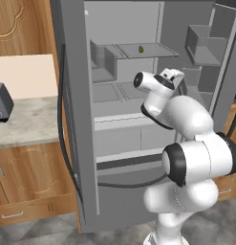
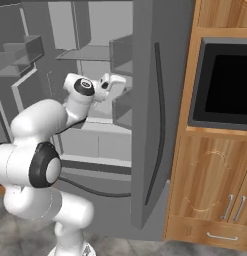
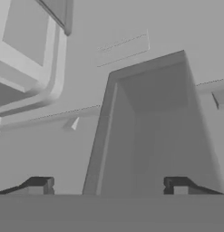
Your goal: There is a bowl on the dining counter. Grab a lemon wedge from the fridge and place it in the bowl. Then get the liquor bottle and glass cup from the cabinet and place them next to the bowl.
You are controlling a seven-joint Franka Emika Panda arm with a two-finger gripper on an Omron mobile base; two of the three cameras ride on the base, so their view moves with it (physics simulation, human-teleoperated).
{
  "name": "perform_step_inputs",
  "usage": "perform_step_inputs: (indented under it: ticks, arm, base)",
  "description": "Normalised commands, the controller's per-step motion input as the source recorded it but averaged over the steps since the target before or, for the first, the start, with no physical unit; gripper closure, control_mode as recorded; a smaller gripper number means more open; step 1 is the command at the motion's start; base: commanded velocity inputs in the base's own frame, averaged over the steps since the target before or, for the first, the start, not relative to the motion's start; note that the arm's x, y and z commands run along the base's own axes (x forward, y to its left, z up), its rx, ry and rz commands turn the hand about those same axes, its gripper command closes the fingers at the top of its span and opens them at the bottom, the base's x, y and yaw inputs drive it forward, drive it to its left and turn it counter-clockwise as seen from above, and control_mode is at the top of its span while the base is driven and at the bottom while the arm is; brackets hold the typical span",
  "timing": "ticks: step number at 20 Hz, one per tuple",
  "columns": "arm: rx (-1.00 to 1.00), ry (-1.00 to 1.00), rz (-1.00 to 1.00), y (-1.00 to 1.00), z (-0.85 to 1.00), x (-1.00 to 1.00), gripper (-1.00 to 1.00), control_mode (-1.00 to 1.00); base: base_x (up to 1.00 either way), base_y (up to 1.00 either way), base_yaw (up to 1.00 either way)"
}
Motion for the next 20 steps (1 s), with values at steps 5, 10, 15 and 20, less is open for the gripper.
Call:
perform_step_inputs:
  ticks: [5, 10, 15, 20]
  arm:
    - [-0.12, 0.0, -0.11, -0.72, -0.06, -0.1, -1.0, -1.0]
    - [-0.1, 0.0, -0.13, -0.99, 0.0, -0.55, -1.0, -1.0]
    - [-0.05, -0.01, -0.09, -0.98, 0.0, -0.66, -1.0, -1.0]
    - [0.03, -0.18, 0.04, 0.02, 0.19, -0.86, -1.0, -1.0]
  base:
    - [0.0, 0.0, 0.0]
    - [0.0, 0.0, 0.0]
    - [0.0, 0.0, 0.0]
    - [0.0, 0.0, 0.0]
